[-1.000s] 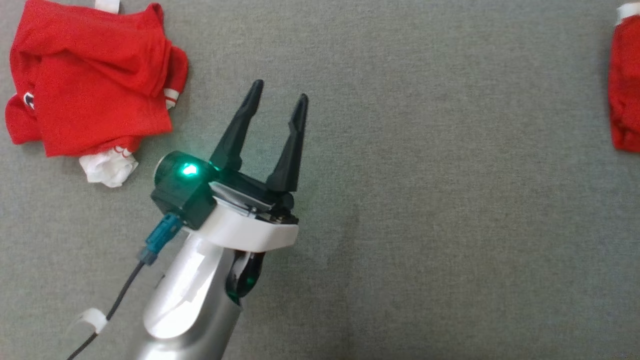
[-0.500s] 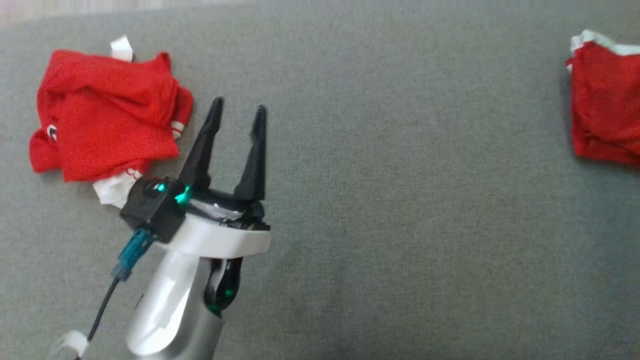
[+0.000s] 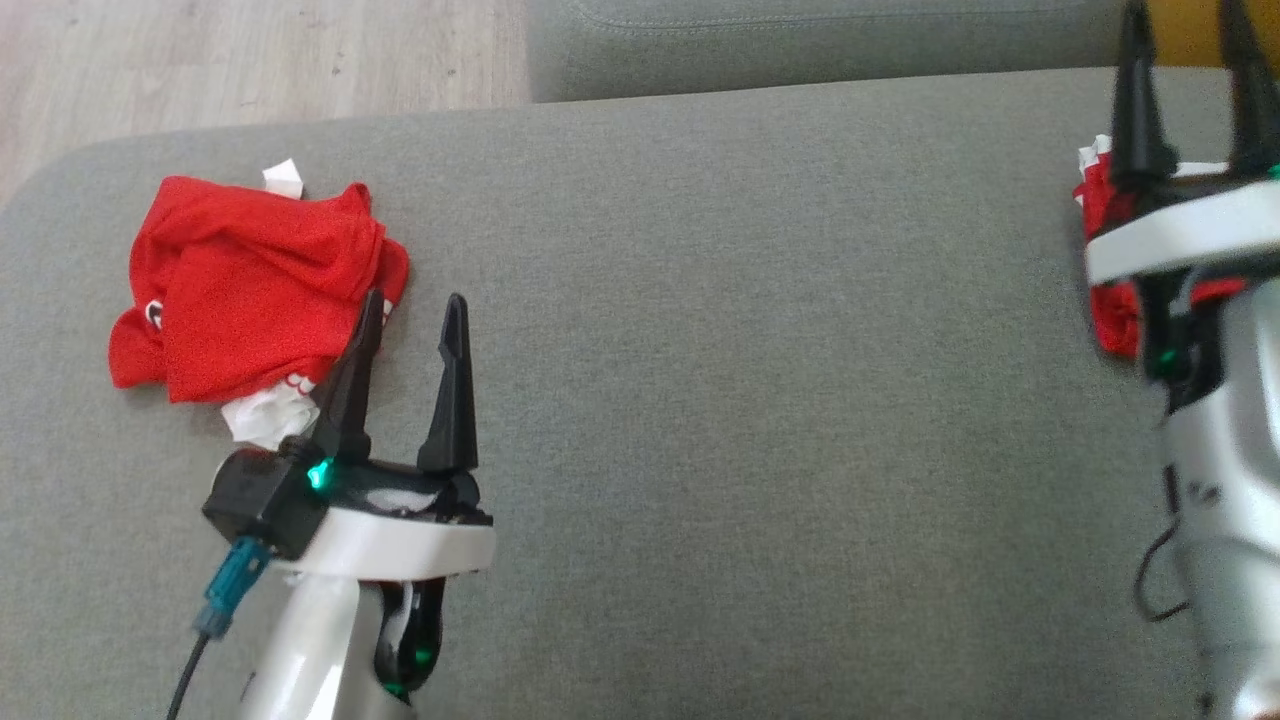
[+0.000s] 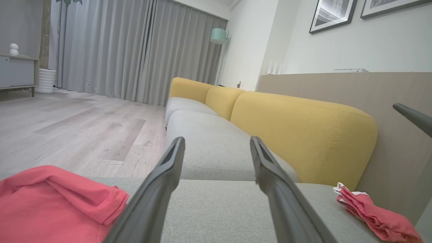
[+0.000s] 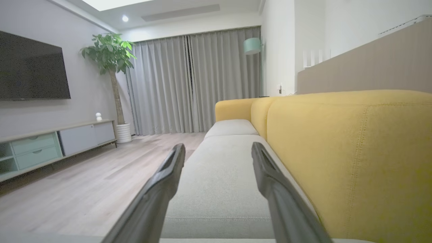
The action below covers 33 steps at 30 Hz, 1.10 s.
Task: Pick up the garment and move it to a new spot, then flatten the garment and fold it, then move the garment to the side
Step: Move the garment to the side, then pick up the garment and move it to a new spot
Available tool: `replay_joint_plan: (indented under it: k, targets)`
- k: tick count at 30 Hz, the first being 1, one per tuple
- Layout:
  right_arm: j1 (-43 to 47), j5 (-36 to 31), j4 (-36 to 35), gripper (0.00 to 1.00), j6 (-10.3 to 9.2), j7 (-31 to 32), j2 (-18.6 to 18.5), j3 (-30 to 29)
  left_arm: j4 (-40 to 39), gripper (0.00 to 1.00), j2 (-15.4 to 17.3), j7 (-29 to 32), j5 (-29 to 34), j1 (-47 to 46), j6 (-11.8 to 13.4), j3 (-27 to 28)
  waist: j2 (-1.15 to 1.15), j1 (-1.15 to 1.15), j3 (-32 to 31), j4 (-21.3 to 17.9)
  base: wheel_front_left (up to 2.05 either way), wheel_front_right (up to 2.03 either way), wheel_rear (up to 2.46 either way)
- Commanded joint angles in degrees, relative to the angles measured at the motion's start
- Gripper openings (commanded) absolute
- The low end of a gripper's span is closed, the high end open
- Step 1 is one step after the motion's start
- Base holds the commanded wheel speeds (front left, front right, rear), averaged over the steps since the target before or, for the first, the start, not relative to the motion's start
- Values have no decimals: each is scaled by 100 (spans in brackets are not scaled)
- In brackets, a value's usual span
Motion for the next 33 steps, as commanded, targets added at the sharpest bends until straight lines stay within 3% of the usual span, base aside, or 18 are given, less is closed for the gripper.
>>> replay_joint_plan:
  k: [1,4,8,19,33]
  targets:
    - [118,-76,-389,100,-5,6,165,-31,-224,100,40,-29,-21,-88,5,235,0,2,-24,30,0,0,0]
    - [621,-207,-776,100,-5,-41,687,-354,-242,100,40,-29,-86,-3,54,258,0,2,-34,81,0,0,0]
    - [1491,-499,-1092,100,-5,-208,1045,-421,-156,100,40,-29,-64,60,102,159,0,2,-17,200,0,0,0]
    - [2674,-602,-1304,100,-5,-350,1130,-96,-40,100,40,-29,-38,337,184,279,0,2,-134,202,0,0,0]
    - [2781,-551,-1477,100,-5,-352,1131,-25,-80,100,40,-29,-20,424,220,340,0,2,-137,179,0,0,0]
